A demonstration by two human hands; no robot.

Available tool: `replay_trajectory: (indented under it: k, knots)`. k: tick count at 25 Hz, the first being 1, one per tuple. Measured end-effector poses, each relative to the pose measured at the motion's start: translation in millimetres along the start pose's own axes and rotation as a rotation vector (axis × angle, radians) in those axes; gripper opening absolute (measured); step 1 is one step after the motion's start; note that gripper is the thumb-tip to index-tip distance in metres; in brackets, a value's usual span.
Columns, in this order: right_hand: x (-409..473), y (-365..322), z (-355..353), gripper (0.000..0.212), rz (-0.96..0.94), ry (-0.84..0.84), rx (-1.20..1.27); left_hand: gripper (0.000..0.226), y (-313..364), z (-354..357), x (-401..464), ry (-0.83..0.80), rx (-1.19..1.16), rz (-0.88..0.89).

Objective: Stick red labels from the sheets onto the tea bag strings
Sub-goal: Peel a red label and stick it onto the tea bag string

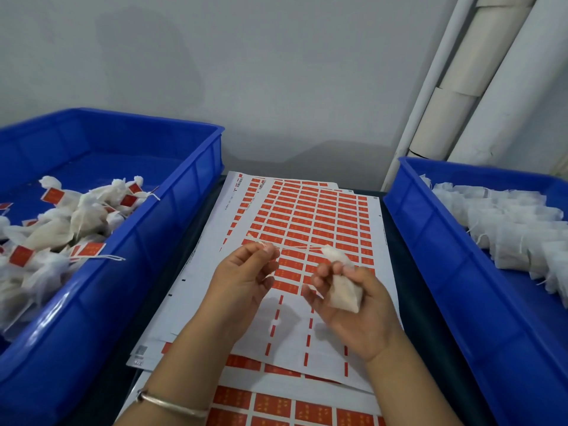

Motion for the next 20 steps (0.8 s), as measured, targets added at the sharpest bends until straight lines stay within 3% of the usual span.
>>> replay_trajectory:
  k: [2,5,7,9,11,14,17,20]
  knots:
    - [2,-5,-2,0.019,-0.043,-0.015,0.118,0.012,-5,0,0,-0.002,0.172,0.059]
    - [3,-9,-6,0.036,-0.107,0.054,0.147,0.012,-12,5,-6,-0.027,0.628,0.256]
    - [2,-10,-9,0.035,-0.157,0.140,-0.020,0.014,-15,11,-12,-0.111,0.803,0.354]
    - [0,-8,-10,0.023,-0.206,0.239,-0.437,0.017,-15,15,-17,-0.204,0.891,0.425]
    - [-2,-5,-8,0.021,-0.233,0.312,-0.865,0.021,-13,16,-20,-0.253,0.933,0.523]
    - [-4,0,-2,0.019,-0.197,0.220,-1.163,0.021,-9,14,-19,-0.230,0.928,0.615]
    - [-5,4,3,0.030,-0.116,-0.004,-1.252,0.018,-10,13,-17,-0.321,0.853,0.562]
    - [-6,5,6,0.019,-0.101,-0.119,-1.207,0.013,-13,14,-19,-0.412,0.736,0.453]
Point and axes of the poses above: each hand's wrist, its own x-axis towards the middle knuckle, its own z-axis out of the palm, y = z × x, the point moved 2 cm from there along x, towards the middle knuckle, and after that the axes turned 3 degrees about y, right-handed, at the moved point
